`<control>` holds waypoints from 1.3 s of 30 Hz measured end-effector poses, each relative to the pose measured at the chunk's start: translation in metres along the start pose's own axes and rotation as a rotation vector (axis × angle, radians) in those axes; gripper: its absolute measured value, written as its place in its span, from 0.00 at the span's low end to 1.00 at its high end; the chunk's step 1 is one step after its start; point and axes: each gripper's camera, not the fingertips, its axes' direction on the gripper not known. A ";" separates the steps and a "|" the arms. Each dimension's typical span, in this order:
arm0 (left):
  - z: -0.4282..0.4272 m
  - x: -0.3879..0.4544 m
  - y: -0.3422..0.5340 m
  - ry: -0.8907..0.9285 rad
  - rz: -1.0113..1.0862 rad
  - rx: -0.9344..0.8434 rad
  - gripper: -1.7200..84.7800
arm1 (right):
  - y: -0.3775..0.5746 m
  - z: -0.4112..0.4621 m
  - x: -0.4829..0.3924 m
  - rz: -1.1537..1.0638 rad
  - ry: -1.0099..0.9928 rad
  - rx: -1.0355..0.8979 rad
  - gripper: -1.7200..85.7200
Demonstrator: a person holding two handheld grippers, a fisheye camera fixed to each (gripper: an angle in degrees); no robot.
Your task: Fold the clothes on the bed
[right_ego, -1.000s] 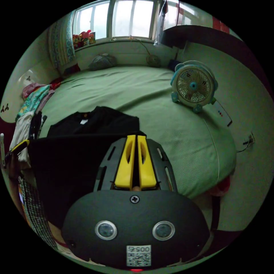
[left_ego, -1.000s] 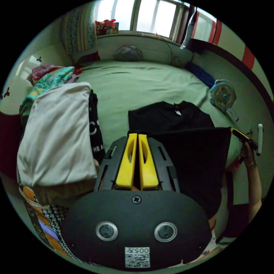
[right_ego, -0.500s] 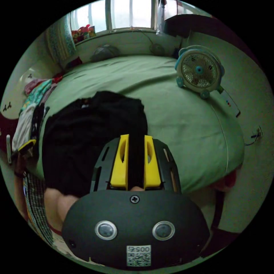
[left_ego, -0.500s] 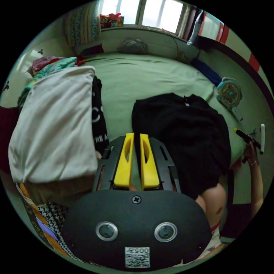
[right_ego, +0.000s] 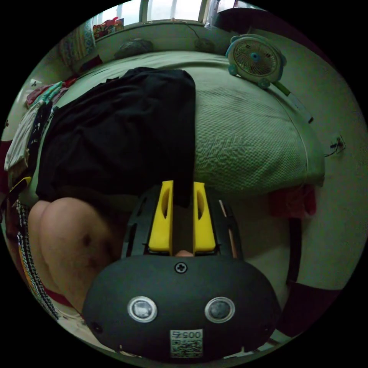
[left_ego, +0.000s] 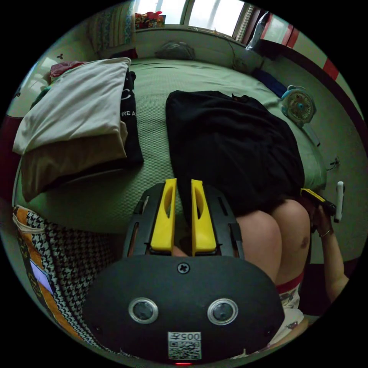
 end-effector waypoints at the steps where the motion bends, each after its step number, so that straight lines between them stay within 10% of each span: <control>1: -0.004 0.001 0.005 0.005 -0.003 0.000 0.10 | 0.002 -0.002 -0.003 0.005 0.020 -0.008 0.05; 39: -0.207 0.011 0.161 -0.008 0.010 -0.104 0.02 | 0.120 -0.167 0.009 -0.027 0.144 0.171 0.00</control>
